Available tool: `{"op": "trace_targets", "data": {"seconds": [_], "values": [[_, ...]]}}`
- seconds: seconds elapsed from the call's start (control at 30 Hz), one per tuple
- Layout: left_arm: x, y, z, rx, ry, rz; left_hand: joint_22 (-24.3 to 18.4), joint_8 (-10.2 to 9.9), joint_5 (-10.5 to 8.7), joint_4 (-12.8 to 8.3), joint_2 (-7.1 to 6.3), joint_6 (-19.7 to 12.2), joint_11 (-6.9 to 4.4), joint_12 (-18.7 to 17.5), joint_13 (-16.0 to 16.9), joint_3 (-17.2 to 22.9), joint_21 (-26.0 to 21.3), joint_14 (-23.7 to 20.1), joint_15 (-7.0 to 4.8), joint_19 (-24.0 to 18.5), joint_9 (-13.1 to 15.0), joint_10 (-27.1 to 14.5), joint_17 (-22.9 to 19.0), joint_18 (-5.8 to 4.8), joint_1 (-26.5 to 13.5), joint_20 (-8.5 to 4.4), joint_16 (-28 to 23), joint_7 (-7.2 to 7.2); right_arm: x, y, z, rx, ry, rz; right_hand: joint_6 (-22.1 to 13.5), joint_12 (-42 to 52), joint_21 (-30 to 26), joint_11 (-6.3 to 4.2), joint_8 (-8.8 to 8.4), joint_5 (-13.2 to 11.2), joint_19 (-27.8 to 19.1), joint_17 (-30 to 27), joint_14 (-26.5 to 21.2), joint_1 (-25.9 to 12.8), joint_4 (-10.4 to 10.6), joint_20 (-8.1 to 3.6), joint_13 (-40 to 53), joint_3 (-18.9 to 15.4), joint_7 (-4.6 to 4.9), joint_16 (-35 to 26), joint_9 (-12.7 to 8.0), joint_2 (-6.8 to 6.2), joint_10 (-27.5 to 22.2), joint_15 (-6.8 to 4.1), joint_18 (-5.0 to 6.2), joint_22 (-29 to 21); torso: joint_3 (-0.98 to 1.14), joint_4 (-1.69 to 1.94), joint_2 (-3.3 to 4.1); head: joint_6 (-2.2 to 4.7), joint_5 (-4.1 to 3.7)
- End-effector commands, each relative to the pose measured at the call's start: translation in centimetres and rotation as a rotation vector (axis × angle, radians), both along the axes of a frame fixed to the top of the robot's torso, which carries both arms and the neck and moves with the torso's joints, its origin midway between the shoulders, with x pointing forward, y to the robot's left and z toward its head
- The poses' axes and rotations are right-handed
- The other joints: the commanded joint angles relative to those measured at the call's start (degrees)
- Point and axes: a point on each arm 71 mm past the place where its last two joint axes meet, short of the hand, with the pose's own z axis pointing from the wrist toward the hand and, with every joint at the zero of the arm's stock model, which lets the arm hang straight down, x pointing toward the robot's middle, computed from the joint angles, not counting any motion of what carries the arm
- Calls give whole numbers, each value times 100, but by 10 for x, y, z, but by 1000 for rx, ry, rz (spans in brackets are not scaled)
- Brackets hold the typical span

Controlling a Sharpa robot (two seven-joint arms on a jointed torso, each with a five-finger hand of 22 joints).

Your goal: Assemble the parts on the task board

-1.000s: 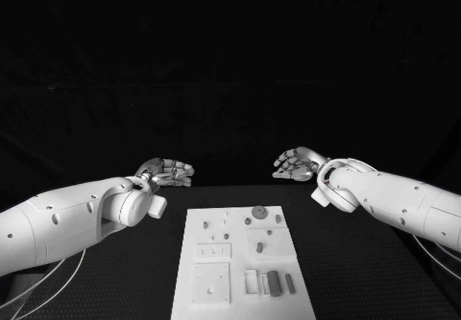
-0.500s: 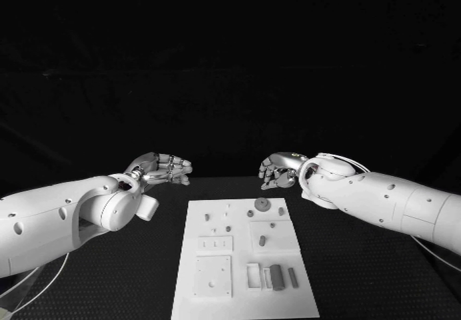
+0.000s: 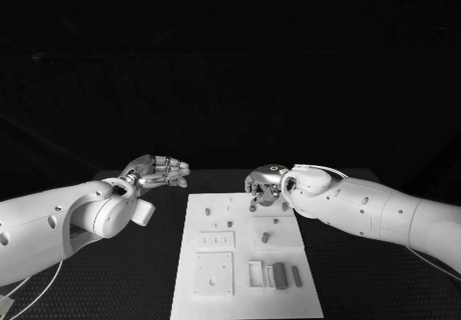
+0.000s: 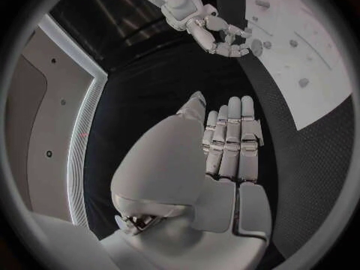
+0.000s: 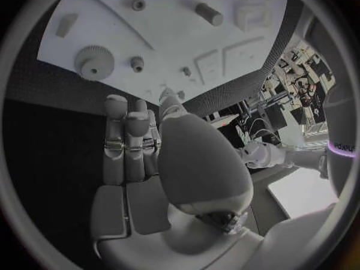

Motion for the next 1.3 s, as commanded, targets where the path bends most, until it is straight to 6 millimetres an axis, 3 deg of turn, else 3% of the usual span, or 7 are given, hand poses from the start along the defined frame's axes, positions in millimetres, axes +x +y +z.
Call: {"op": "trace_targets", "data": {"seconds": [0.03, 0.23, 0.57, 1.3], "values": [[1, -2, 2, -5, -18, -9, -8, -40, -28, 12, -22, 8, 34, -27, -11, -21, -23, 35, 2, 28, -9, -16, 12, -48, -55, -36, -29, 9, 0, 1, -4, -67, 1, 12, 36, -46, 92, 3, -44, 30, -6, 25, 3, 26, 0, -60, -6, -14, -3, 90, 11, -10, 59, 28, 365, 158, -16, 53, 109, 11, -37], [-1, -3, 2, -6, -14, -13, -9, -49, -30, 14, -27, 8, 36, -36, -16, -29, -28, 39, 1, 32, -14, -13, 28, -54, -80, -40, -41, 14, 0, 0, -8, -83, 4, 4, 10, -100, 199, 18, -83, 29, -40, 30, -34, -2, 5, -68, -14, -14, 11, 179, 12, -25, 45, 41, 365, 153, -29, 82, 181, 8, -55], [-2, -3, 3, -8, -13, -18, -11, -60, -31, 14, -30, 13, 54, -56, -27, -34, -37, 42, -1, 37, -22, -19, 54, -62, -119, -47, -64, 23, 1, -3, -15, -128, 4, -6, -2, -189, 273, 53, -111, 29, -89, 7, -81, -75, 8, -67, -38, -3, 7, 234, 20, -74, -35, 74, 365, 146, -34, 123, 265, 29, -92], [-4, -5, 7, -11, -13, -27, -14, -84, -32, 17, -42, 15, 76, -88, -44, -30, -54, 52, -2, 45, -37, -21, 105, -74, -192, -55, -107, 41, 2, -6, -22, -161, -5, -19, 11, -246, 325, 70, -124, 29, -138, -35, -119, -51, -6, -68, -45, 70, -27, 280, 37, -69, -61, 91, 365, 138, -14, 197, 466, 77, -161]]}}
